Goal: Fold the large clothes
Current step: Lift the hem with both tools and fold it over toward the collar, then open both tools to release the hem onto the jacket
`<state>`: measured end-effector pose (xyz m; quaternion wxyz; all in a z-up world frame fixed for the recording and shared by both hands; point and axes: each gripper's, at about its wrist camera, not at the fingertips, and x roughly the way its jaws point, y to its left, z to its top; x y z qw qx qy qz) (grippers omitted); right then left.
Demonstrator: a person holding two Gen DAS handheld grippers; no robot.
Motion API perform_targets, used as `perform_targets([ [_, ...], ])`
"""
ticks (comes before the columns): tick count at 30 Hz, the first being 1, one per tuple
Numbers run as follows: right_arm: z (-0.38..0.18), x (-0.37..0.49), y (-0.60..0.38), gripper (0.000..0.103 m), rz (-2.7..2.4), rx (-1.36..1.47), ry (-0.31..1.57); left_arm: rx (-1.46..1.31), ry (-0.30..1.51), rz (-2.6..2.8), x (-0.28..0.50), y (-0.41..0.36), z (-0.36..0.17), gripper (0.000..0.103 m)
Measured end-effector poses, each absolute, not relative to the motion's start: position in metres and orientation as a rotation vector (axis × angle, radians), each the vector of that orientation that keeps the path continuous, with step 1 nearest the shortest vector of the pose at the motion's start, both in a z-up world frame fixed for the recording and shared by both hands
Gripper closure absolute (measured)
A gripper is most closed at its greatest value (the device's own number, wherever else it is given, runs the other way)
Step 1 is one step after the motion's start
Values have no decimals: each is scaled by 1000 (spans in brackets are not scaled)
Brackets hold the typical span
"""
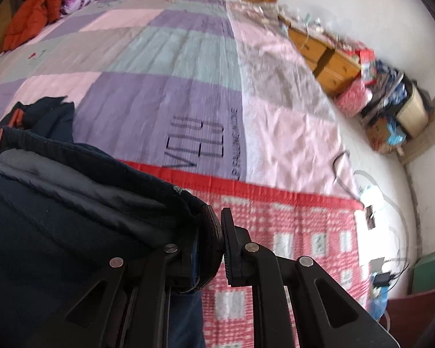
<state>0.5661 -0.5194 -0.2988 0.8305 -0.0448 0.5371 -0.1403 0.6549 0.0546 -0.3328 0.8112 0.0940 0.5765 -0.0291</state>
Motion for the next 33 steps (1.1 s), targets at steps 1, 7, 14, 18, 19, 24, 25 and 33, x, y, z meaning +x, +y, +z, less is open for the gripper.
perform_targets([
  [1, -302, 566, -520, 86, -300, -89, 1141, 204, 1233, -81, 654, 53, -334, 81],
  [7, -283, 559, -524, 42, -291, -137, 1104, 70, 1244, -145, 652, 87, -316, 28],
  [14, -208, 522, -504, 30, -244, -209, 913, 27, 1106, -231, 618, 108, -257, 16],
  [18, -187, 475, -444, 27, -153, -334, 815, 9, 1140, -292, 613, 100, -253, 12],
  [19, -186, 465, -434, 27, -129, -309, 805, -54, 1200, -289, 625, 99, -258, 11],
  [24, -210, 439, -379, 27, -13, -279, 843, -257, 1149, -285, 643, 96, -232, 12],
  [25, -220, 437, -369, 27, 15, -268, 873, -213, 1118, -287, 635, 88, -224, 12],
  [33, -297, 434, -325, 27, 1, -195, 1037, 129, 1027, -456, 499, 11, -236, 12],
])
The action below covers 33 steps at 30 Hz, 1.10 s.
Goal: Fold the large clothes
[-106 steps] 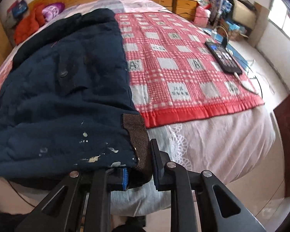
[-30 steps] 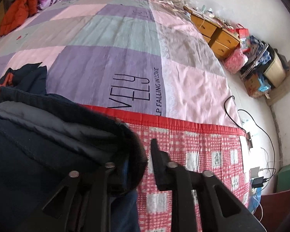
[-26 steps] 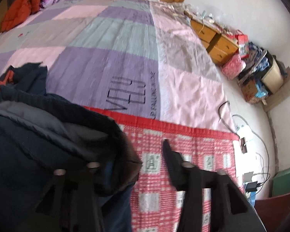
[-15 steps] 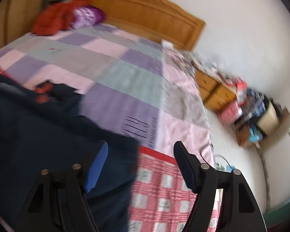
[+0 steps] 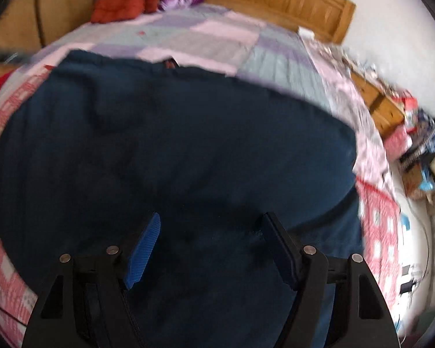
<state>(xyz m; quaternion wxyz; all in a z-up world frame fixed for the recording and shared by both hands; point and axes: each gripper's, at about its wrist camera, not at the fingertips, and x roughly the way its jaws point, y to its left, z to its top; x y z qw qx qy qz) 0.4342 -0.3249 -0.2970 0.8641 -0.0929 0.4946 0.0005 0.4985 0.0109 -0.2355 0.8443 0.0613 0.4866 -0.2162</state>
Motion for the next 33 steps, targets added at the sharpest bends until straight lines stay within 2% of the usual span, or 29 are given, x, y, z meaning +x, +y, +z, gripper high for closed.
perform_targets([
  [1, -304, 440, -328, 27, -14, -175, 1041, 127, 1056, -482, 486, 1, -249, 11],
  [5, -322, 465, -326, 9, -69, -193, 1053, 253, 1064, -487, 470, -45, -311, 11],
  [7, -329, 481, -330, 5, -84, -202, 1037, 244, 1008, -466, 486, -52, -319, 0],
  [9, -332, 496, -329, 0, -94, -207, 1031, 233, 964, -440, 504, -57, -317, 0],
  [15, -340, 546, -337, 0, -106, -217, 1015, 265, 902, -381, 566, -85, -316, 0],
  [22, -327, 607, -364, 0, -178, -101, 1023, 175, 944, -320, 595, -81, -311, 0],
  [26, -306, 591, -362, 4, -157, -100, 969, 126, 882, -333, 564, -70, -282, 0],
  [29, -282, 538, -341, 5, -75, -115, 885, 132, 864, -345, 517, -68, -271, 0],
  [33, -282, 472, -302, 5, -16, -142, 870, 88, 888, -327, 456, -59, -276, 0],
])
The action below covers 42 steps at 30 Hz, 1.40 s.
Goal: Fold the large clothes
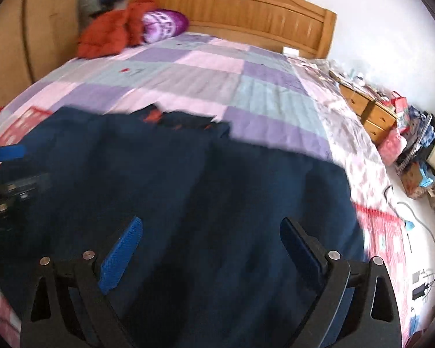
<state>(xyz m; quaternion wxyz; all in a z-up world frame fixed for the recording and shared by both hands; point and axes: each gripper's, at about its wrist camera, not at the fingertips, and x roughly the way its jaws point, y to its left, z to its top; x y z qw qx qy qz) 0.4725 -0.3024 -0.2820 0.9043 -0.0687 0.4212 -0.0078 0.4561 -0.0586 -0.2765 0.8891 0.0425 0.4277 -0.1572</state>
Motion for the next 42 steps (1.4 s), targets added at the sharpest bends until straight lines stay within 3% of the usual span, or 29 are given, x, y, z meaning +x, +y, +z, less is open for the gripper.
perform_targets([
  [4, -308, 416, -283, 4, -12, -124, 923, 76, 925, -285, 413, -55, -301, 0],
  [9, -332, 435, -291, 4, -36, -179, 922, 142, 909, -266, 431, -61, -333, 0],
  [19, -327, 504, -392, 4, -170, -64, 962, 188, 879, -235, 494, -34, -321, 0],
  [27, -325, 479, -500, 4, -337, 71, 997, 99, 938, -81, 527, 61, -329, 0],
  [33, -317, 455, -525, 4, -439, 57, 1010, 41, 980, 1, 532, 95, -322, 0],
  [38, -284, 472, -460, 5, -293, -62, 885, 167, 888, -131, 522, 28, -290, 0],
  [42, -278, 520, -355, 5, -19, -166, 873, 223, 922, -237, 536, -57, -285, 0],
])
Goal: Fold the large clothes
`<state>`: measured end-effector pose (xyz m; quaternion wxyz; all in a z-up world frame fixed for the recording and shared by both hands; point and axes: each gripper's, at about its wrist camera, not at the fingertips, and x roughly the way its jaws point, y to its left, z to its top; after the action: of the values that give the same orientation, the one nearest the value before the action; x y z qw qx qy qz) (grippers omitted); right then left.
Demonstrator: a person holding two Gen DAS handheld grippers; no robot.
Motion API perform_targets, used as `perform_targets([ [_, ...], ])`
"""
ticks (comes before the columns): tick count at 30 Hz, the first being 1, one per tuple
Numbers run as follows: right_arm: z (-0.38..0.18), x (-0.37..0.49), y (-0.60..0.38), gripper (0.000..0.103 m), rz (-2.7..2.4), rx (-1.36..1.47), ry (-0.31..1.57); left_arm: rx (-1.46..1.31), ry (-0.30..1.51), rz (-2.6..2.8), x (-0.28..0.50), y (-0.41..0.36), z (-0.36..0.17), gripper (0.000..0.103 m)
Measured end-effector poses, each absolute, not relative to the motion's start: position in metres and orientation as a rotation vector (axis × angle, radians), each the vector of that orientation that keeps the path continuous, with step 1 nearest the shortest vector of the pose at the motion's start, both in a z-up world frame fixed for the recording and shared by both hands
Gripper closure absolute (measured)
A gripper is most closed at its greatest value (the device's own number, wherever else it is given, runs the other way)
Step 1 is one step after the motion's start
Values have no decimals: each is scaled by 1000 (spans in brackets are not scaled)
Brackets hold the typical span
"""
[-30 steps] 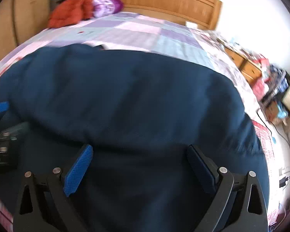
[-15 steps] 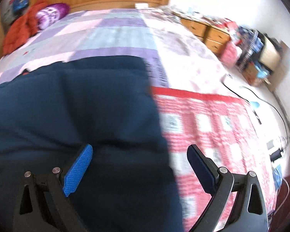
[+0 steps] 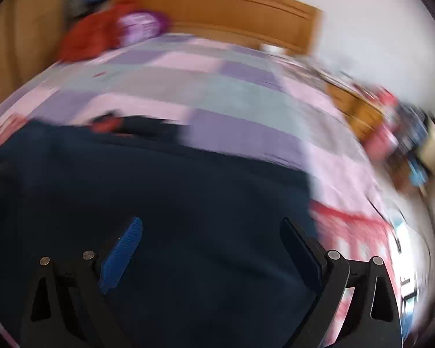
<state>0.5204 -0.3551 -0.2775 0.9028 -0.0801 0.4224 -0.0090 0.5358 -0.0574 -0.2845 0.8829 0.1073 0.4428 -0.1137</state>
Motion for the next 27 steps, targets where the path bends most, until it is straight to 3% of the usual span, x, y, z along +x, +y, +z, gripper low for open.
perform_targets([
  [6, -297, 561, -299, 5, 9, -152, 939, 169, 1007, -117, 563, -96, -300, 2],
  [27, -326, 584, -332, 4, -18, -98, 970, 119, 1004, -119, 573, -83, -318, 0],
])
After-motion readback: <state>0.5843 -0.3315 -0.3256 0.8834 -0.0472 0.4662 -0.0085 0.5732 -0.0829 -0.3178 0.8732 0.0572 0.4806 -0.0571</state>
